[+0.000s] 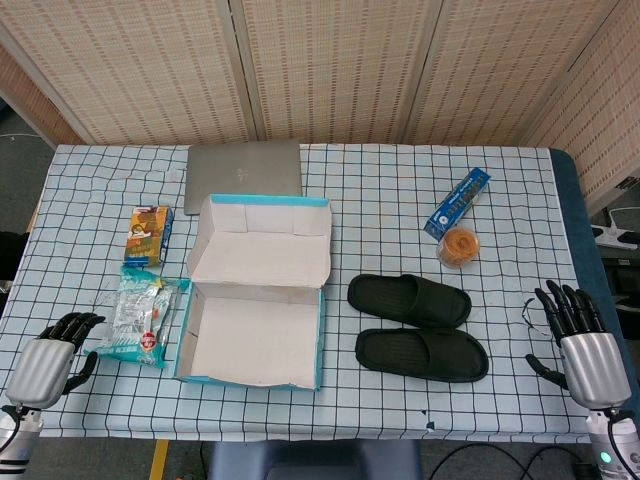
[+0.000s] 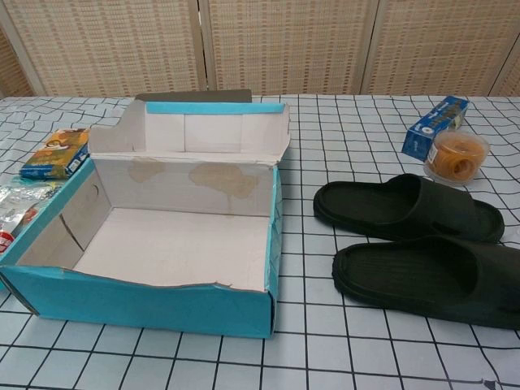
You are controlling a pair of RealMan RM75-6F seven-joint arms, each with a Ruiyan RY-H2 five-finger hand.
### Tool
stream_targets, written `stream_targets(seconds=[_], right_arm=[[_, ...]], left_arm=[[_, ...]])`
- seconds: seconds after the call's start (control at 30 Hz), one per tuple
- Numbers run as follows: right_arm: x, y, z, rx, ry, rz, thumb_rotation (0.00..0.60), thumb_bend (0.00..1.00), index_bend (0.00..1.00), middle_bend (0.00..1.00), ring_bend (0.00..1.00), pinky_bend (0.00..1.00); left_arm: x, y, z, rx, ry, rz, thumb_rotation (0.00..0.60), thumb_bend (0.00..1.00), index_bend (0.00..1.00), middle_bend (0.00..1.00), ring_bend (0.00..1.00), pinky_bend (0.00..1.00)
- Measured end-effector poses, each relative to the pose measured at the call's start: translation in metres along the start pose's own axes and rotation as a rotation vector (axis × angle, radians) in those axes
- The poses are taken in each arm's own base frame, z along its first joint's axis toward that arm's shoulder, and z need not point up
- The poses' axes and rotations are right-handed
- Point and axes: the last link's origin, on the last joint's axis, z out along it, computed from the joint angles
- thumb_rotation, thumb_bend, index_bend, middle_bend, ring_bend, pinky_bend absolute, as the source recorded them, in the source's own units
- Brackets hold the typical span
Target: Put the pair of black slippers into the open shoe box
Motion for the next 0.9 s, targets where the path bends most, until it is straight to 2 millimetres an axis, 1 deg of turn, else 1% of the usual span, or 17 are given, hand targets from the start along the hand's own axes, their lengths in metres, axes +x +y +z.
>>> stream_targets(seconds=[0.37, 0.5, 0.6, 0.7, 0.9], right_arm=[[-0.002, -0.002, -0.001, 0.033, -0.04, 0.014, 0.6, 0.05, 0.02, 0.0, 0.0, 0.07], [-0.004, -0.003, 0.001, 0.038, -0.03, 0.007, 0.6, 0.05, 0.05, 0.01, 0.0, 0.07], [-0.01, -0.005, 0.003, 0.059, -0.041, 0.009, 0.6, 0.05, 0.08, 0.07, 0.0, 0.09], [-0.018, -0.009, 0.003, 0.096, -0.1, 0.024, 0.6, 0.05, 0.09, 0.1, 0.0, 0.12], [-0.042, -0.014, 0.01, 0.163, -0.263, 0.061, 0.6, 0.04, 0.05, 0.11, 0.0, 0.13]], left_arm=[[0.001, 0.001, -0.001, -0.001, -0.002, 0.003, 0.6, 0.47, 0.23, 0.19, 0.18, 0.41], [-0.002, -0.002, 0.001, 0.009, -0.017, 0.002, 0.6, 0.47, 0.23, 0.19, 0.18, 0.41], [-0.004, -0.003, 0.001, 0.019, -0.03, 0.008, 0.6, 0.47, 0.24, 0.19, 0.18, 0.41], [-0.002, -0.003, 0.0, 0.022, -0.024, 0.009, 0.6, 0.47, 0.25, 0.19, 0.18, 0.41], [0.002, -0.003, -0.002, 0.031, -0.01, 0.014, 0.6, 0.47, 0.25, 0.19, 0.18, 0.41]])
